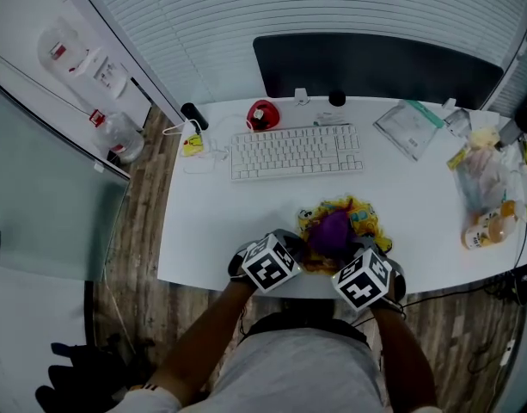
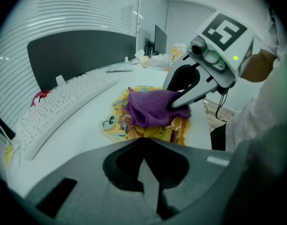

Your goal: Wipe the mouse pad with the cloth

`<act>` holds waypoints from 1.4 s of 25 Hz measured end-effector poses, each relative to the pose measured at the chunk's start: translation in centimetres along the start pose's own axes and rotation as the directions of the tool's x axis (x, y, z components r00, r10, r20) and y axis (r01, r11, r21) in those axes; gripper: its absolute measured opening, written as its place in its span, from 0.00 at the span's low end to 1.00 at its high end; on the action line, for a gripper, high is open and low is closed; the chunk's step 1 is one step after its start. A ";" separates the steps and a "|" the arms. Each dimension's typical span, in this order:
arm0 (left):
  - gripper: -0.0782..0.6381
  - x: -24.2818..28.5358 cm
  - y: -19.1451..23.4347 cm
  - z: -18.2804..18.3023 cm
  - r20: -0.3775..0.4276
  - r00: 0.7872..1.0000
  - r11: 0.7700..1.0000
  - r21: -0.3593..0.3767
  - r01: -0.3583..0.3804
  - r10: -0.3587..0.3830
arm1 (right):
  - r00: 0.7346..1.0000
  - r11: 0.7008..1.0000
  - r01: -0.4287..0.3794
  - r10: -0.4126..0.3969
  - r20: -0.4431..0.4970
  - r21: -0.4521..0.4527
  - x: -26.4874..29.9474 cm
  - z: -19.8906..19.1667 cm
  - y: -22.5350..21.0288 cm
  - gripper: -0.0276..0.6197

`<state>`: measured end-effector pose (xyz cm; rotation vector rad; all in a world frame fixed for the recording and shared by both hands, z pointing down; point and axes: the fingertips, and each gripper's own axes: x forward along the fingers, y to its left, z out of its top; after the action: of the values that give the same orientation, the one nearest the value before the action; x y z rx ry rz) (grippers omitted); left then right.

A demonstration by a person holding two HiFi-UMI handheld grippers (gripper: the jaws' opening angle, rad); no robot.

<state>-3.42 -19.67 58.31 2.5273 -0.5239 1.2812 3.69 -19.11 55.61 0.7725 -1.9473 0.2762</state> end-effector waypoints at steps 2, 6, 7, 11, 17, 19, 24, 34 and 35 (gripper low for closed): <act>0.13 0.0 0.0 0.0 -0.001 1.000 1.000 0.001 0.002 -0.002 | 1.000 0.999 0.022 -0.022 -0.009 0.034 -0.5 -1.3 -1.3 0.15; 0.13 0.1 -0.1 0.0 -0.005 1.000 1.000 0.004 0.005 -0.005 | 0.997 0.991 0.079 -0.076 -0.035 0.104 -1.8 -4.4 -4.3 0.15; 0.13 0.1 -0.1 0.0 -0.005 1.000 1.000 0.004 0.006 -0.006 | 0.995 0.988 0.094 -0.089 -0.044 0.123 -2.2 -5.2 -5.0 0.15; 0.13 0.0 0.0 0.0 -0.008 1.000 1.000 0.005 0.009 -0.009 | 0.988 0.971 0.145 -0.133 -0.073 0.192 -3.4 -7.9 -7.2 0.15; 0.13 0.0 -0.1 0.0 -0.013 1.000 1.000 0.007 0.016 -0.015 | 0.984 0.958 0.175 -0.164 -0.067 0.225 -4.9 -8.7 -7.7 0.15; 0.13 0.0 -0.1 0.0 -0.012 1.000 1.000 0.006 0.017 -0.017 | 0.985 0.960 0.171 -0.166 -0.040 0.223 -5.6 -7.7 -6.9 0.15; 0.13 0.0 0.0 0.0 -0.008 1.000 1.000 0.002 0.020 -0.020 | 0.994 0.985 0.097 -0.103 0.042 0.142 -6.0 -3.4 -2.3 0.15; 0.13 0.0 -0.1 0.0 -0.001 1.000 1.000 -0.003 0.026 -0.026 | 0.998 0.997 -0.054 0.055 0.009 -0.060 -2.0 -0.1 6.5 0.15; 0.13 0.0 -0.1 -0.1 -0.001 1.000 1.000 -0.003 0.026 -0.026 | 0.999 0.997 -0.048 0.049 0.000 -0.065 -1.8 -0.4 6.4 0.15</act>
<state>-3.42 -19.59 58.36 2.5221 -0.4905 1.2716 0.51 -13.27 55.07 0.6840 -1.9683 0.2407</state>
